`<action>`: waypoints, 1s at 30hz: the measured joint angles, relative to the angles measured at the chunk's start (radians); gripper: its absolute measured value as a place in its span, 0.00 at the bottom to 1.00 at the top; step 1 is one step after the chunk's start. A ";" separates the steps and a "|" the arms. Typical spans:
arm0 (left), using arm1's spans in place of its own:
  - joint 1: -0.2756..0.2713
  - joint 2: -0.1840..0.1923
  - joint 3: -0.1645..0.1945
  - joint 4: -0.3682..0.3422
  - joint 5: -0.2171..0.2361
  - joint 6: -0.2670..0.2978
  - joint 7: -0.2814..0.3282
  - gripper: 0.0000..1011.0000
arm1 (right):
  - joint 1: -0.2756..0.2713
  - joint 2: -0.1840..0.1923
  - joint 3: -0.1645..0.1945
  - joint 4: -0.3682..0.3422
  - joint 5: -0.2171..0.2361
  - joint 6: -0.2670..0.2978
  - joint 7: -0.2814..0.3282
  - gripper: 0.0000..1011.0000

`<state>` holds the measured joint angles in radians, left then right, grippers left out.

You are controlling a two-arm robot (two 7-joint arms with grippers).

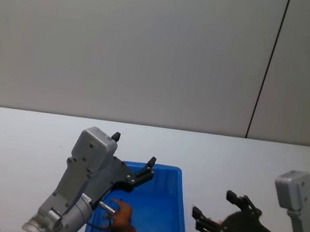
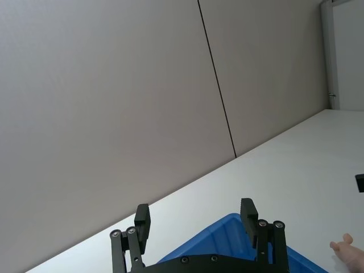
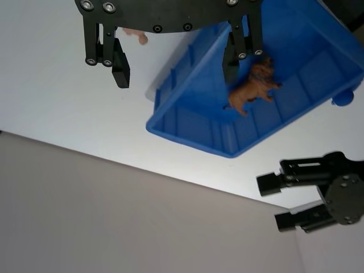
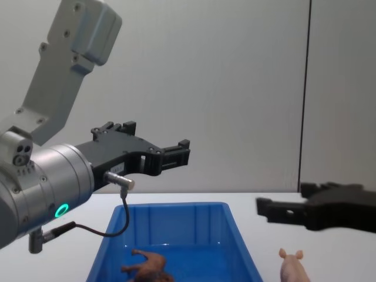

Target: Pick up the two dolls from the table and place them into the box.

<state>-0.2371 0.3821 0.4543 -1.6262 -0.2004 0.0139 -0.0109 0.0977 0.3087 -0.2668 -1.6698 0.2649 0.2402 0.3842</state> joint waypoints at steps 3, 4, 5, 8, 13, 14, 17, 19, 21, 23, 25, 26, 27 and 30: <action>0.000 0.000 0.000 0.000 0.000 0.000 0.000 0.99 | -0.016 0.014 0.006 -0.005 0.008 0.013 -0.012 0.99; 0.000 0.000 0.000 0.000 0.000 0.000 0.000 0.99 | -0.019 0.017 0.008 -0.006 0.010 0.016 -0.015 0.99; 0.000 0.000 0.000 0.000 0.000 0.000 0.000 0.99 | -0.022 0.019 0.009 -0.006 0.012 0.019 -0.017 0.99; 0.000 0.000 0.000 0.000 0.000 0.000 0.000 0.99 | -0.034 0.028 0.012 -0.006 0.018 0.034 -0.028 0.99; 0.000 0.000 0.000 0.000 0.000 0.000 0.000 0.99 | -0.047 0.033 0.012 0.004 0.021 0.050 -0.042 0.99; 0.000 0.000 0.000 0.000 0.000 0.000 0.000 0.99 | -0.048 0.033 0.011 0.006 0.021 0.053 -0.045 0.99; 0.000 0.000 0.000 0.000 0.000 0.000 0.000 0.99 | -0.053 0.030 0.005 0.020 0.020 0.061 -0.056 0.99; 0.000 0.000 0.000 0.000 0.000 0.000 0.000 0.99 | -0.054 0.027 0.002 0.026 0.018 0.064 -0.062 0.99; 0.000 0.000 0.000 0.000 0.000 0.000 0.000 0.99 | -0.054 0.022 -0.002 0.035 0.015 0.068 -0.069 0.99; 0.000 0.000 0.000 0.000 0.000 0.000 0.000 0.99 | -0.054 0.016 -0.007 0.046 0.013 0.071 -0.077 0.99; 0.000 0.000 0.000 0.000 0.000 0.000 0.000 0.99 | -0.053 0.011 -0.010 0.053 0.012 0.073 -0.082 0.99; 0.000 0.000 0.000 0.000 0.000 0.000 0.000 0.99 | -0.051 0.006 -0.013 0.061 0.011 0.075 -0.086 0.97; 0.000 0.000 0.000 0.000 0.000 0.000 0.000 0.99 | -0.050 0.004 -0.014 0.063 0.010 0.076 -0.088 0.97; 0.000 0.000 0.000 0.000 0.000 0.000 0.000 0.99 | -0.044 -0.007 -0.020 0.080 0.008 0.078 -0.095 0.90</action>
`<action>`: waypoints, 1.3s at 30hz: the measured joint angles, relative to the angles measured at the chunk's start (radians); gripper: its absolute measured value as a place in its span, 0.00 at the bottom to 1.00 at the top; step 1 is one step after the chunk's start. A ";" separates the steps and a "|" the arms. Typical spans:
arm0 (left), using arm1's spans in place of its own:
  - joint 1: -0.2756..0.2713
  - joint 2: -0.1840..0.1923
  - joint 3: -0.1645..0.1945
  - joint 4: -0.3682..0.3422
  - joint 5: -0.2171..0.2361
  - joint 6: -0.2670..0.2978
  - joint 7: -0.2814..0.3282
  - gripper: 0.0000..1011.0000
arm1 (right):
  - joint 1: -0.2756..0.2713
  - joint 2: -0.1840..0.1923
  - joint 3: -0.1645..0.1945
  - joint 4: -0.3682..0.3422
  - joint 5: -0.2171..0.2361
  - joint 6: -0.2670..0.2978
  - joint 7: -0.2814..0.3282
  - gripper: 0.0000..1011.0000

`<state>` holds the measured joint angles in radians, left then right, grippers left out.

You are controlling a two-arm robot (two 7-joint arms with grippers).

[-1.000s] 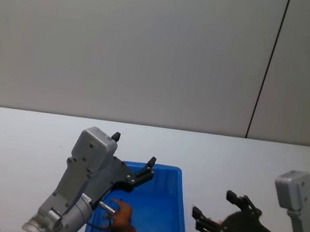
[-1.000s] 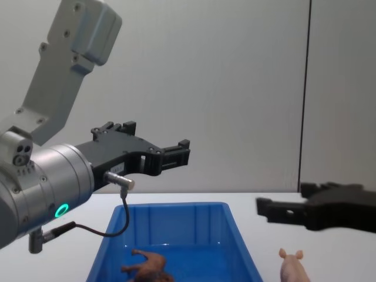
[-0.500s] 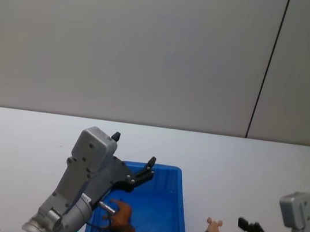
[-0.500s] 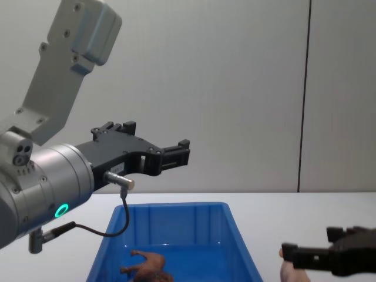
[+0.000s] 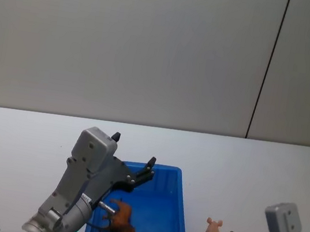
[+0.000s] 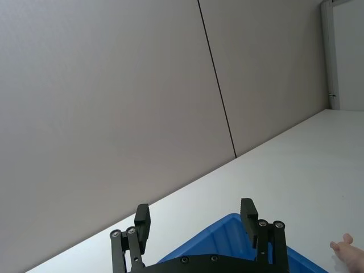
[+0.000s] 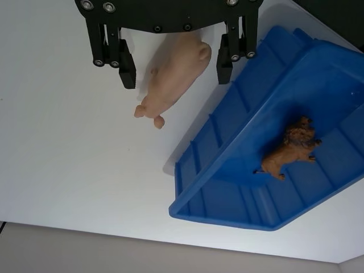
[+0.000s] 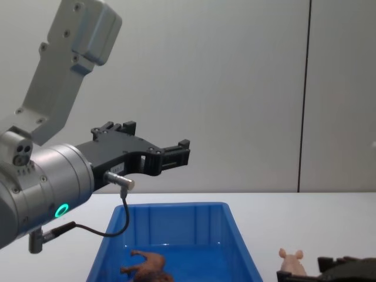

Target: Pick up the two dolls from the table and place them into the box.

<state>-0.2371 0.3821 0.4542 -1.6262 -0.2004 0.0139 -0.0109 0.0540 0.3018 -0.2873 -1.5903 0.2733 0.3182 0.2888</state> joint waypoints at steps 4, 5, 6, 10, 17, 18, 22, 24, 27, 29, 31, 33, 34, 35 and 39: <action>0.000 0.000 0.000 0.000 0.000 0.000 0.000 0.99 | 0.010 -0.015 -0.008 0.021 -0.003 0.002 -0.011 0.78; 0.000 0.000 0.000 0.000 0.000 0.000 0.000 0.99 | 0.011 -0.016 -0.009 0.023 -0.003 0.002 -0.013 0.76; 0.000 0.000 0.000 0.000 0.000 0.000 0.000 0.99 | 0.011 -0.016 -0.009 0.023 -0.003 0.002 -0.013 0.76; 0.000 0.000 0.000 0.000 0.000 0.000 0.000 0.99 | 0.019 -0.028 -0.014 0.040 -0.005 0.004 -0.027 0.63; 0.000 0.000 0.000 0.000 0.000 0.000 0.000 0.99 | 0.028 -0.041 -0.019 0.057 -0.012 0.007 -0.050 0.40; 0.000 0.000 0.000 0.000 0.000 0.000 0.000 0.99 | 0.029 -0.043 -0.020 0.059 -0.015 0.007 -0.055 0.38; 0.000 0.000 0.000 0.000 0.000 0.000 0.000 0.99 | 0.030 -0.046 -0.022 0.059 -0.024 0.002 -0.072 0.37; 0.000 0.000 0.000 0.000 0.000 0.000 0.000 0.99 | 0.030 -0.047 -0.022 0.058 -0.031 -0.006 -0.083 0.37; 0.000 0.000 0.000 0.000 0.000 0.000 0.000 0.99 | 0.029 -0.047 -0.022 0.052 -0.037 -0.016 -0.093 0.37; 0.000 0.000 0.000 0.000 0.000 0.000 0.000 0.99 | 0.028 -0.047 -0.022 0.047 -0.041 -0.025 -0.100 0.37; 0.000 0.000 0.000 0.000 0.000 0.000 0.000 0.99 | 0.026 -0.047 -0.022 0.031 -0.047 -0.041 -0.109 0.37; 0.000 0.000 0.000 0.000 0.000 0.000 0.000 0.99 | 0.026 -0.046 -0.021 0.022 -0.049 -0.050 -0.111 0.37; 0.000 0.000 0.000 0.000 0.000 0.000 0.000 0.99 | 0.025 -0.046 -0.020 0.015 -0.050 -0.054 -0.112 0.37; 0.000 0.000 0.000 0.000 0.000 0.000 0.000 0.99 | 0.025 -0.045 -0.019 0.004 -0.050 -0.063 -0.112 0.37; 0.000 0.000 0.000 0.000 0.000 0.000 0.000 0.99 | 0.028 -0.044 -0.017 -0.024 -0.050 -0.078 -0.101 0.37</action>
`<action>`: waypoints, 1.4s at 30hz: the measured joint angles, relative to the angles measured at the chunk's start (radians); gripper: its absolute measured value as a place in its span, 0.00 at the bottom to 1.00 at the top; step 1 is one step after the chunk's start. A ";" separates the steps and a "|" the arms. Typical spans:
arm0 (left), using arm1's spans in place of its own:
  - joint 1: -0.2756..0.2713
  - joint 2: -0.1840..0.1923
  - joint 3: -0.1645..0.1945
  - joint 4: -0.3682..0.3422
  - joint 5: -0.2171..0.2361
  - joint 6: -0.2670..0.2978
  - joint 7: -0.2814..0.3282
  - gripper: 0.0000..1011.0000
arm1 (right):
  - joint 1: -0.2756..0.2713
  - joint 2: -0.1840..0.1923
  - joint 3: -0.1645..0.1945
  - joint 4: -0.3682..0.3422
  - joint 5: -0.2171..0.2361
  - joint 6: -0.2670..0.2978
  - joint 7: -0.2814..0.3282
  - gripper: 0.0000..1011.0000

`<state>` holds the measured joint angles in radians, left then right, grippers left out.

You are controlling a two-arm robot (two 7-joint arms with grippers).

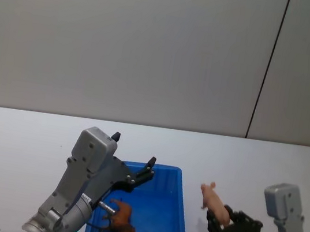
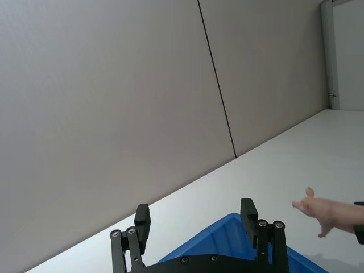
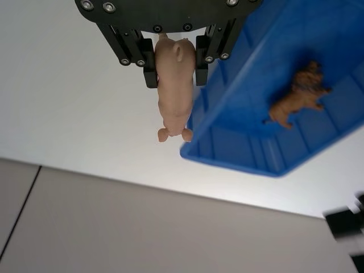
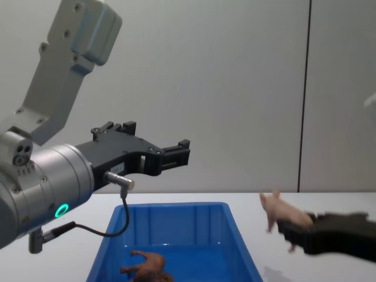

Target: Pick up the two dolls from the table and place them into the box.

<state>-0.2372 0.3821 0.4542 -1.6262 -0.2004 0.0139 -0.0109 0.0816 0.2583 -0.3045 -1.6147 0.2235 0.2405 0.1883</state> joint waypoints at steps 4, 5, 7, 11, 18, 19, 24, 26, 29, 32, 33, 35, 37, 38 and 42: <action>0.000 0.000 0.000 0.000 0.000 0.000 0.000 0.99 | 0.009 0.000 0.002 -0.027 0.005 -0.006 0.025 0.37; 0.000 0.000 0.000 0.000 0.000 0.000 0.000 0.99 | 0.014 -0.001 0.002 -0.035 0.008 -0.006 0.036 0.37; 0.000 0.000 0.000 0.000 0.000 0.000 0.000 0.99 | 0.019 -0.003 0.002 -0.041 0.011 -0.004 0.051 0.37; 0.000 0.000 0.000 0.000 0.000 0.000 0.000 0.99 | 0.039 -0.011 -0.001 -0.053 0.018 0.014 0.088 0.37; 0.000 0.000 0.000 0.000 0.000 0.000 0.000 0.99 | 0.081 -0.038 -0.011 -0.044 0.028 0.073 0.142 0.38; 0.000 0.000 0.000 0.000 0.000 0.000 0.000 0.99 | 0.092 -0.047 -0.015 -0.036 0.030 0.088 0.152 0.41; 0.000 0.000 0.000 0.000 0.000 0.000 0.000 0.99 | 0.121 -0.070 -0.028 -0.004 0.033 0.118 0.183 0.56; 0.000 0.000 0.000 0.000 0.000 0.000 0.000 0.99 | 0.131 -0.078 -0.032 0.010 0.034 0.127 0.194 0.62; 0.000 0.000 0.000 0.000 0.000 0.000 0.000 0.99 | 0.140 -0.084 -0.036 0.022 0.037 0.133 0.210 0.72; 0.000 0.000 0.000 0.000 0.000 0.000 0.000 0.99 | 0.146 -0.086 -0.037 0.031 0.040 0.133 0.223 0.81; 0.000 0.000 0.000 0.000 0.000 0.000 0.000 0.99 | 0.147 -0.086 -0.037 0.033 0.041 0.133 0.226 0.83; 0.000 0.000 0.000 0.000 0.000 0.000 0.000 0.99 | 0.147 -0.083 -0.036 0.034 0.043 0.129 0.233 0.90; 0.000 0.000 0.000 0.000 0.000 0.000 0.000 0.99 | 0.147 -0.078 -0.034 0.034 0.045 0.123 0.238 0.93; 0.000 0.000 0.000 0.000 0.000 0.000 0.000 0.99 | 0.144 -0.072 -0.031 0.034 0.047 0.117 0.243 0.97; 0.000 0.000 0.000 0.000 0.000 0.000 0.000 0.99 | 0.129 -0.047 -0.018 0.021 0.052 0.094 0.255 0.99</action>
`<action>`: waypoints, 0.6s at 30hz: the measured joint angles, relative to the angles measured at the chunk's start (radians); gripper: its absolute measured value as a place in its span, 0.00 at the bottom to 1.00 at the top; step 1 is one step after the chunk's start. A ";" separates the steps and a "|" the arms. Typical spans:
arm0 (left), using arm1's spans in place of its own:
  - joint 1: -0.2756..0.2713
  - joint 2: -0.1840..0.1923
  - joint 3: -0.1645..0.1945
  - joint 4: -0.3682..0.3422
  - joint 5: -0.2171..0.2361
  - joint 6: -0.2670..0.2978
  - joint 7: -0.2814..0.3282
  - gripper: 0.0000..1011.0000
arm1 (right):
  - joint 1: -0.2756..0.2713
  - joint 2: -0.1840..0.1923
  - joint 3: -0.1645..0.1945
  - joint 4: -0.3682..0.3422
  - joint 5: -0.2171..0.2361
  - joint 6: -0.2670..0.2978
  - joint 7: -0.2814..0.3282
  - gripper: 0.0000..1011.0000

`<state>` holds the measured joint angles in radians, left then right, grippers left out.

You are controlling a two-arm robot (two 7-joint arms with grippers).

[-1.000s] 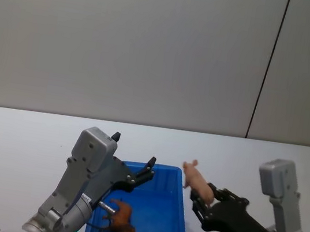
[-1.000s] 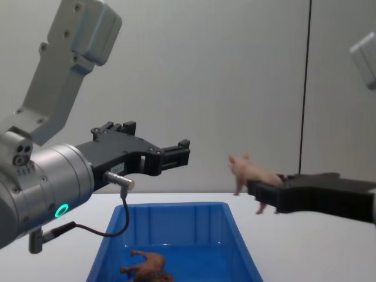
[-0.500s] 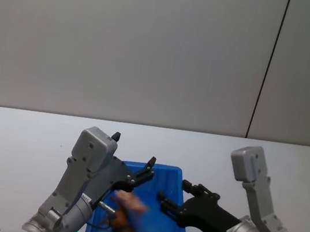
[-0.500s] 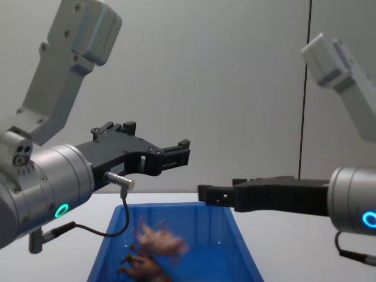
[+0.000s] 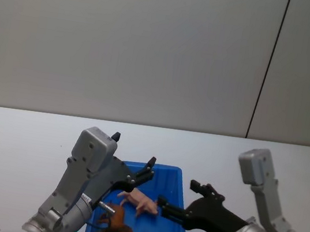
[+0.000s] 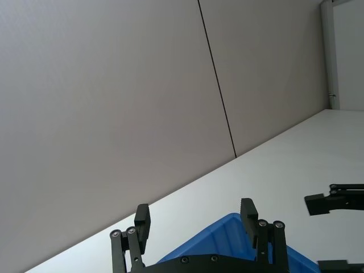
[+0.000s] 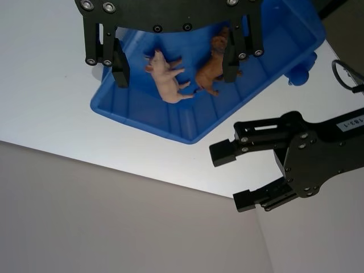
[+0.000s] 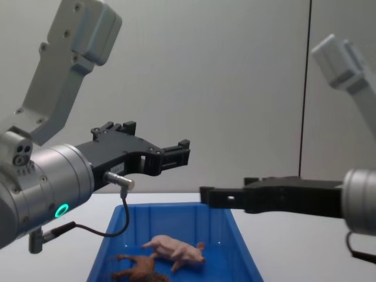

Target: Pick up the two dolls from the table and place them into the box.

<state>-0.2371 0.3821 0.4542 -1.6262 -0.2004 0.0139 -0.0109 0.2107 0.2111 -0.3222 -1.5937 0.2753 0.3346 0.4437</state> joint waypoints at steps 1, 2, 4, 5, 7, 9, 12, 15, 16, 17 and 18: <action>0.000 0.000 0.000 0.000 0.000 0.000 0.000 0.99 | -0.002 0.003 0.001 -0.002 0.001 -0.004 0.002 0.99; 0.000 0.000 0.000 0.000 0.000 0.000 0.000 0.99 | -0.006 0.009 0.004 -0.005 0.002 -0.008 0.004 0.99; 0.000 0.000 0.000 0.000 0.000 0.000 0.000 0.99 | -0.013 0.020 0.009 -0.011 0.003 -0.017 0.007 0.99; 0.000 0.000 0.000 0.000 0.000 0.000 0.000 0.99 | -0.021 0.030 0.014 -0.016 0.004 -0.025 0.010 0.99; 0.000 0.000 0.000 0.000 0.000 0.000 0.000 0.99 | -0.030 0.042 0.020 -0.023 0.005 -0.033 0.012 0.99; 0.000 0.000 0.000 0.000 0.000 0.000 0.000 0.99 | -0.041 0.058 0.027 -0.032 0.006 -0.045 0.015 0.99; 0.000 0.000 0.000 0.000 0.000 0.000 0.000 0.99 | -0.053 0.074 0.033 -0.041 0.008 -0.057 0.018 0.99; 0.000 0.000 0.000 0.000 0.000 0.000 0.000 0.99 | -0.062 0.086 0.038 -0.048 0.009 -0.066 0.020 0.99; 0.001 0.000 -0.001 0.000 0.000 0.000 0.000 0.99 | -0.064 0.088 0.039 -0.049 0.009 -0.068 0.021 0.99; 0.001 0.000 -0.001 0.000 0.000 0.001 0.000 0.99 | -0.068 0.093 0.041 -0.052 0.010 -0.072 0.021 0.99; 0.002 0.001 -0.001 -0.001 0.001 0.003 0.000 0.99 | -0.069 0.095 0.042 -0.053 0.010 -0.073 0.022 0.99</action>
<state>-0.2352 0.3828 0.4531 -1.6270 -0.1998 0.0164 -0.0112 0.1413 0.3066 -0.2801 -1.6468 0.2854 0.2613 0.4656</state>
